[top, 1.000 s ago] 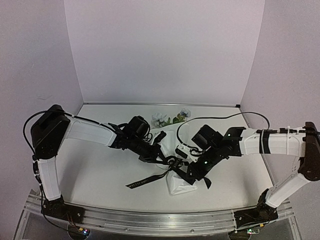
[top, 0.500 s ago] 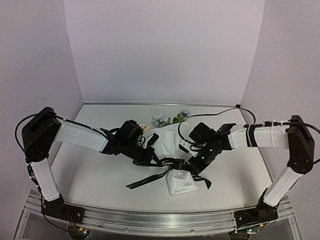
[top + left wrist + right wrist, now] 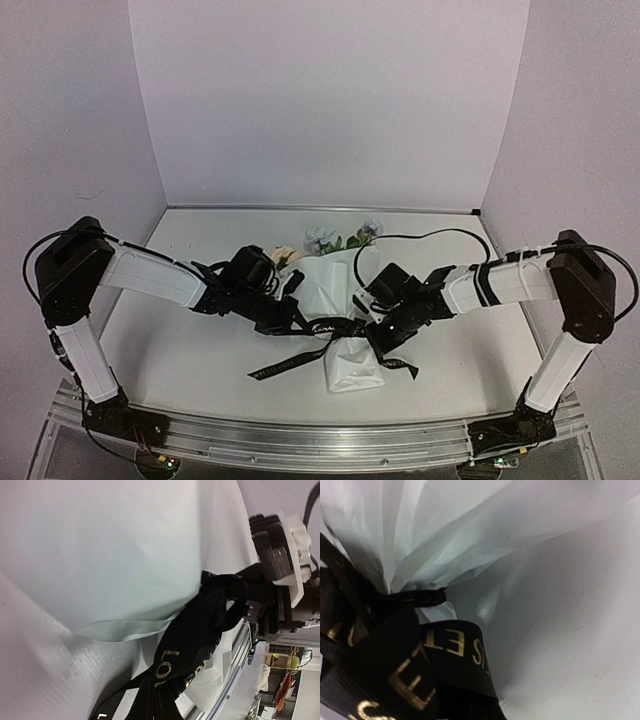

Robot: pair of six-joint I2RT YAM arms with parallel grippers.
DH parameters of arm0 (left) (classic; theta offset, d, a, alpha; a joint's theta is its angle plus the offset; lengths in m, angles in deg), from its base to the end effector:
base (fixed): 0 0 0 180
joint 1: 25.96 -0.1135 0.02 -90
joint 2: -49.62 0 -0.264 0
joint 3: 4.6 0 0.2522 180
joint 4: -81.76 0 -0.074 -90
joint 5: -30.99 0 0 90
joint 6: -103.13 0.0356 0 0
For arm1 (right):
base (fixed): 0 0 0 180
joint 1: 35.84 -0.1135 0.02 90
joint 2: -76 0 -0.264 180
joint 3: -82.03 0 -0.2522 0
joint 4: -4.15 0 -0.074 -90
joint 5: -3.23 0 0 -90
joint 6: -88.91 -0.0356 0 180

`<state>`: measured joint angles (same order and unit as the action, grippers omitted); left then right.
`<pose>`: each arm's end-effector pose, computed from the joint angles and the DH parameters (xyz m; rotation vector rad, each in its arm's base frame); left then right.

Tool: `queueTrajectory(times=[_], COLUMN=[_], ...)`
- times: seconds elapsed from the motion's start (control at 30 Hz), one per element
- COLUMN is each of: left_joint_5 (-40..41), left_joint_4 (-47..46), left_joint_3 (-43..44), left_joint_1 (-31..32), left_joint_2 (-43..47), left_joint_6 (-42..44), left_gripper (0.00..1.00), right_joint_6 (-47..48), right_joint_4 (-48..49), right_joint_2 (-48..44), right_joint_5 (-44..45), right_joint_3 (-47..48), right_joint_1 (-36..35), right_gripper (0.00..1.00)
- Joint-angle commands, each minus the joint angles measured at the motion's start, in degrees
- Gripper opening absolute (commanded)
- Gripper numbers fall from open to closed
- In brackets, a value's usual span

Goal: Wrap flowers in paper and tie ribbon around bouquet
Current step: Tie the half-tied ribbon around the folded bouquet.

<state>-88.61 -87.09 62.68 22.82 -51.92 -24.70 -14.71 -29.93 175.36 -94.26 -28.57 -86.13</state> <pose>0.2207 -0.2786 0.1554 0.5360 2.5977 -1.2486 0.2068 0.2563 0.1498 -0.9155 2.6290 0.4942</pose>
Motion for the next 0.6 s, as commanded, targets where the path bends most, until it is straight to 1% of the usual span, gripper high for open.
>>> queueTrajectory(times=[0.0, 0.07, 0.17, 0.37, 0.57], left_joint_5=[3.25, 4.47, 6.29, 9.06, 10.09], left_joint_4=[-0.79, -0.28, 0.88, 4.24, 5.70], left_joint_3=[-4.38, -6.35, -9.11, -11.60, -12.44], left_joint_1=[-1.56, -1.93, -2.55, -3.34, -3.43], left_joint_2=[6.37, 8.48, 11.28, 14.97, 15.40], left_joint_6=[-1.06, -1.21, -1.21, -0.42, 0.02], left_gripper=[0.00, 0.00, 0.00, 0.00, 0.00], right_joint_6=[-7.67, -9.09, -9.89, -0.85, 0.95], right_joint_4=[3.60, 3.44, 1.62, -12.64, -17.95], right_joint_2=[-2.16, -1.82, -3.52, -7.19, -6.88], right_joint_5=[0.56, 0.69, 2.41, 5.05, 3.02], right_joint_3=[0.13, 0.92, 0.83, 5.26, 7.22], right_joint_1=[-6.75, -8.51, -8.89, -8.53, -6.33], right_gripper=[0.00, 0.00, 0.00, 0.00, 0.00])
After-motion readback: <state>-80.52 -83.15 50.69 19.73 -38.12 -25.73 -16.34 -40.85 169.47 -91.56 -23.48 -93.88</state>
